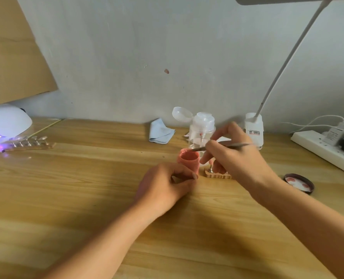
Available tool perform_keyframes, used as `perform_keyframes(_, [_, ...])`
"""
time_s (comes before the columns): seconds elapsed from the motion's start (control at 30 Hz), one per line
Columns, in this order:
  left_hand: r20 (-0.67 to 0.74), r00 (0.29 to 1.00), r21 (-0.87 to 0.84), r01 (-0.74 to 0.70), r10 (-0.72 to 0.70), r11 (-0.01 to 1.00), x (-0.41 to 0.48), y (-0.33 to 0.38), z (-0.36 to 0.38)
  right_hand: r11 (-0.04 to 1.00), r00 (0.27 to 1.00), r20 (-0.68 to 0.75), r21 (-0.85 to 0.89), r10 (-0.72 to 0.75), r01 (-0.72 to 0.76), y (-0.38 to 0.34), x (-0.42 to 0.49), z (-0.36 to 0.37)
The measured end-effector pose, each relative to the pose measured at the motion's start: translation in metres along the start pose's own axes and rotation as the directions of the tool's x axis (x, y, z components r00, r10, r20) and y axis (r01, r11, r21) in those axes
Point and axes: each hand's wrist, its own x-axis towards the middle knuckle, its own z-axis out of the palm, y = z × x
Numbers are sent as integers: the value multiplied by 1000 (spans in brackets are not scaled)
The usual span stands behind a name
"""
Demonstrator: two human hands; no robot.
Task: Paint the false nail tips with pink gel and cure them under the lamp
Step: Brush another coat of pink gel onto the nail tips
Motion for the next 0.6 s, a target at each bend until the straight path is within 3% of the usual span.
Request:
perform_keyframes(0.1, [18,1000,9,-12,12,1000,-1,1,-2,991,997,19,-112,81,-78,2,14,5])
perform_keyframes(0.33, [23,1000,2,-12,12,1000,-1,1,-1,961,997,-62,-269,54,-68,6,18,15])
perform_keyframes(0.4, [7,1000,-8,-12,12,1000,-1,1,0,984,992,-126,-176,-10,-13,5,8,10])
perform_keyframes(0.47, [-9,1000,-2,-5,5,1000,-1,1,0,998,986,-165,49,-36,45,6,-10,3])
perform_keyframes(0.6, [2,1000,3,-24,24,1000,0,1,0,950,998,-68,312,11,11,24,-51,-2])
